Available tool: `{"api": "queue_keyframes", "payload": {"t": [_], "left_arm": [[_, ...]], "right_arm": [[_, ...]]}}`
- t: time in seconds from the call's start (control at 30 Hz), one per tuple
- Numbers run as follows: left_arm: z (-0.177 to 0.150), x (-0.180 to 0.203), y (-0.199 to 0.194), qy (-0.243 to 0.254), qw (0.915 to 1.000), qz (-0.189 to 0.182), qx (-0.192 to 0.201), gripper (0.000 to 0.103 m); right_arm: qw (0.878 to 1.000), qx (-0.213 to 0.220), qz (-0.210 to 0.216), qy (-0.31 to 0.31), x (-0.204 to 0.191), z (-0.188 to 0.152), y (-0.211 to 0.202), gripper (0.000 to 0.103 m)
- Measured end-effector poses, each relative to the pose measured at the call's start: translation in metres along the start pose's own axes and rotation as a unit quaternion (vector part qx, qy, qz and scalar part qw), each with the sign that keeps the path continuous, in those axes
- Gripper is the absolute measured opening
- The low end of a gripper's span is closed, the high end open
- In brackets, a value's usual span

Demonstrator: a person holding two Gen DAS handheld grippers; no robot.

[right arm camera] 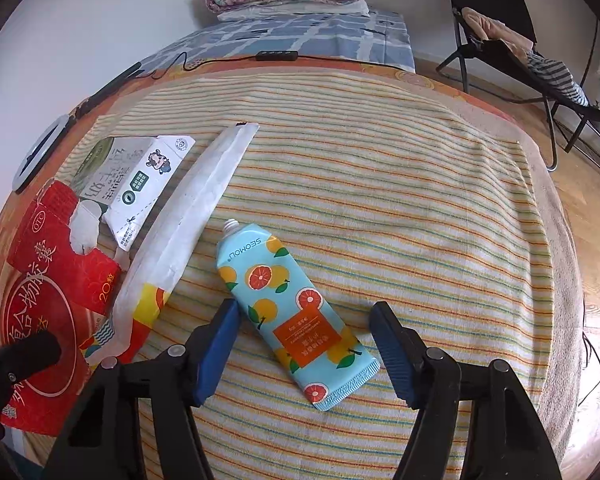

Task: Collect trash
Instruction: 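Grasp the red tissue box with the left gripper while the right gripper grasps the juice pouch, then carry the red tissue box and the juice pouch over the blue basket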

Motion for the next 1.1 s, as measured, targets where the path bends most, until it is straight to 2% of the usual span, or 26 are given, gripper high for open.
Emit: {"api": "queue_keyframes", "payload": {"t": [0.1,0.23,0.3,0.37,0.4,0.5,0.77,1.1], "left_arm": [[-0.003,-0.007,-0.004,0.003,1.0,-0.001,0.005,0.017],[-0.004,-0.018,-0.012,-0.002,0.9999,0.0,0.012,0.016],[-0.005,-0.023,-0.017,-0.003,0.9998,0.002,0.018,0.016],[-0.007,-0.028,-0.022,-0.004,0.9998,0.003,0.022,0.016],[-0.008,-0.03,-0.024,-0.006,0.9997,0.003,0.023,0.016],[-0.013,-0.037,-0.03,-0.012,0.9996,0.001,0.027,0.016],[-0.037,-0.045,-0.05,-0.008,0.9992,0.002,0.038,0.016],[-0.079,-0.052,-0.075,0.006,0.9989,0.009,0.046,0.016]], "right_arm": [[1.0,0.008,-0.003,-0.006,-0.002,0.004,0.001,0.07],[1.0,0.017,0.016,0.007,0.0,0.009,0.003,0.074],[1.0,0.02,0.014,0.005,-0.002,0.01,0.002,0.063],[1.0,0.02,0.014,0.0,-0.004,0.011,-0.001,0.04],[1.0,0.019,0.019,0.0,-0.004,0.01,-0.002,0.037],[0.999,0.021,0.037,0.006,-0.004,0.006,-0.008,0.036],[0.998,0.035,0.049,0.0,-0.019,-0.016,-0.03,0.036],[0.996,0.04,0.061,-0.041,-0.071,-0.057,-0.067,0.036]]}}
Point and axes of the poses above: each gripper's, at about its wrist camera, not at the fingertips, and y roughly the way its jaws point, x to its right, z to its top, the point moved 4 cm from there along y, roughly the way its jaws point, and after that the axes turned 15 degrees about -x, right-handed, at the moved point
